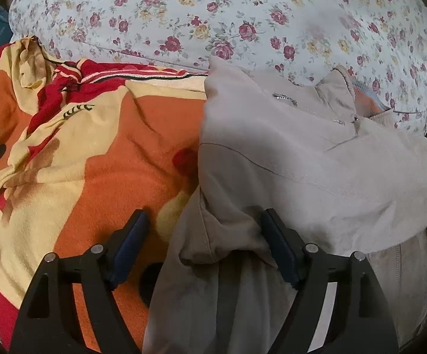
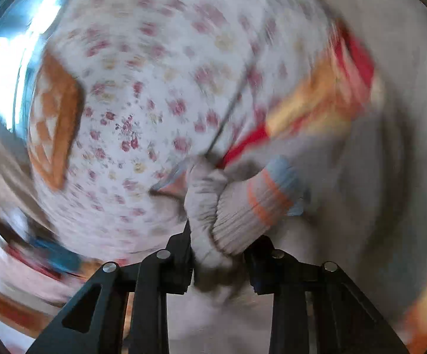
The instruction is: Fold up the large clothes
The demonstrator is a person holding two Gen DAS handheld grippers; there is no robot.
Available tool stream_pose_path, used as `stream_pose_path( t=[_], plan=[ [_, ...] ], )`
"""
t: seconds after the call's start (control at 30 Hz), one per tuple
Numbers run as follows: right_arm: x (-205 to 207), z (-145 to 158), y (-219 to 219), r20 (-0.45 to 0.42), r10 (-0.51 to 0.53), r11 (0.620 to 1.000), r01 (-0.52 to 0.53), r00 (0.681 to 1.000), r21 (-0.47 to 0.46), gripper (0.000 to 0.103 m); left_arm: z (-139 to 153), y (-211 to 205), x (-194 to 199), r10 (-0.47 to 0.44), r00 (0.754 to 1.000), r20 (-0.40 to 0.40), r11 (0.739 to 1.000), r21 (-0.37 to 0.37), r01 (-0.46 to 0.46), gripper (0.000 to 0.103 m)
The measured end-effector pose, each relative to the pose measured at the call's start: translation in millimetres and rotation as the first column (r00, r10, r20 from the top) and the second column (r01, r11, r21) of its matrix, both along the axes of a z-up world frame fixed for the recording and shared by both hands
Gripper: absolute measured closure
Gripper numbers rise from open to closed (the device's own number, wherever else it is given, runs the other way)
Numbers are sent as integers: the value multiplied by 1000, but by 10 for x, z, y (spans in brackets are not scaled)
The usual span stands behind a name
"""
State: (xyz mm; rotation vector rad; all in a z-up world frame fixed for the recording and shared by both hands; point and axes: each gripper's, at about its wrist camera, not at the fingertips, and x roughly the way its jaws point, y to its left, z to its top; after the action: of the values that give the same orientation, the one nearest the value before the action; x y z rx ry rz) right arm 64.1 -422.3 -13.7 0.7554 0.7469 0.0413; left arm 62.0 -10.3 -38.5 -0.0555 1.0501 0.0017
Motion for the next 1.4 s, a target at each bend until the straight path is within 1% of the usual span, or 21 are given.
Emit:
stream_pose_path(
  t=[0.03, 0.07, 0.1, 0.13, 0.17, 0.23, 0.27, 0.37, 0.4, 0.43, 0.53, 0.63, 0.7, 0.73, 0.87, 0.9, 1.0, 1.17, 1.23, 1.3, 1.4],
  plan=[
    [-16, 39, 66, -33, 9, 986, -14, 999, -166, 70, -2, -10, 4, -4, 1000, 0, 1000, 4, 4, 21],
    [-18, 21, 105, -75, 6, 962, -26, 997, -274, 65, -1, -15, 3, -6, 1000, 0, 1000, 9, 6, 21],
    [-20, -23, 135, -126, -3, 932, -43, 992, -360, 63, 1, -19, 0, -9, 1000, 1, 1000, 12, 9, 21],
    [-43, -83, 142, -183, -15, 902, -66, 983, -427, 56, 3, -15, -3, -10, 1000, 0, 1000, 12, 10, 21],
    [-79, -98, 128, -201, -19, 893, -73, 979, -444, 49, 4, -8, -6, -9, 1000, -1, 1000, 9, 9, 21],
    [-250, -43, 41, -182, -40, 893, -46, 983, -448, 37, 9, 16, -11, -1, 1000, -3, 1000, 3, 1, 21],
    [-337, 8, -1, -165, -60, 891, -21, 984, -454, 36, 13, 22, -14, 3, 1000, -3, 1000, 3, -3, 22],
    [-593, 248, -156, -109, -164, 858, 87, 980, -506, 35, 50, 32, -17, 19, 1000, 8, 1000, 14, -19, 22],
    [-649, 316, -192, -86, -179, 856, 112, 980, -505, 34, 62, 27, -21, 24, 1000, 16, 1000, 19, -25, 22],
    [-680, 403, -214, -60, -170, 865, 120, 984, -488, 34, 82, 27, -27, 31, 999, 29, 999, 25, -32, 22],
    [-526, 513, -75, -34, -48, 889, 27, 998, -458, 38, 100, 27, -26, 37, 998, 47, 998, 47, -39, 22],
    [-278, 467, 228, -43, 78, 863, -89, 996, -498, 44, 30, 53, 15, 42, 999, 22, 998, 37, -43, 21],
    [-79, 314, 379, -80, 116, 845, -141, 990, -517, 48, -3, 76, 40, 49, 999, 12, 999, 18, -50, 21],
    [66, 165, 421, -128, 112, 837, -163, 985, -523, 50, -13, 89, 56, 53, 999, 9, 998, 13, -53, 19],
    [354, -344, 377, -237, 57, 823, -180, 970, -539, 50, -27, 144, 114, 68, 998, 5, 998, 5, -69, 15],
    [363, -377, 373, -229, 58, 817, -178, 972, -549, 50, -30, 155, 120, 73, 997, 4, 997, 1, -73, 15],
    [300, -274, 420, -232, 69, 797, -193, 970, -573, 48, -23, 149, 115, 75, 997, 5, 997, 6, -76, 15],
    [0, 24, 459, -184, 104, 810, -191, 977, -555, 47, -10, 126, 77, 74, 997, 18, 997, 32, -74, 15],
    [-106, 79, 520, -171, 127, 806, -202, 977, -556, 45, -8, 131, 64, 76, 997, 21, 997, 32, -77, 15],
    [-146, 49, 622, -183, 148, 789, -228, 972, -571, 42, -6, 128, 55, 77, 997, 25, 996, 36, -78, 15],
    [-105, -154, 705, -247, 141, 747, -266, 959, -609, 42, 1, 114, 36, 69, 997, 34, 996, 51, -71, 15]
  ],
)
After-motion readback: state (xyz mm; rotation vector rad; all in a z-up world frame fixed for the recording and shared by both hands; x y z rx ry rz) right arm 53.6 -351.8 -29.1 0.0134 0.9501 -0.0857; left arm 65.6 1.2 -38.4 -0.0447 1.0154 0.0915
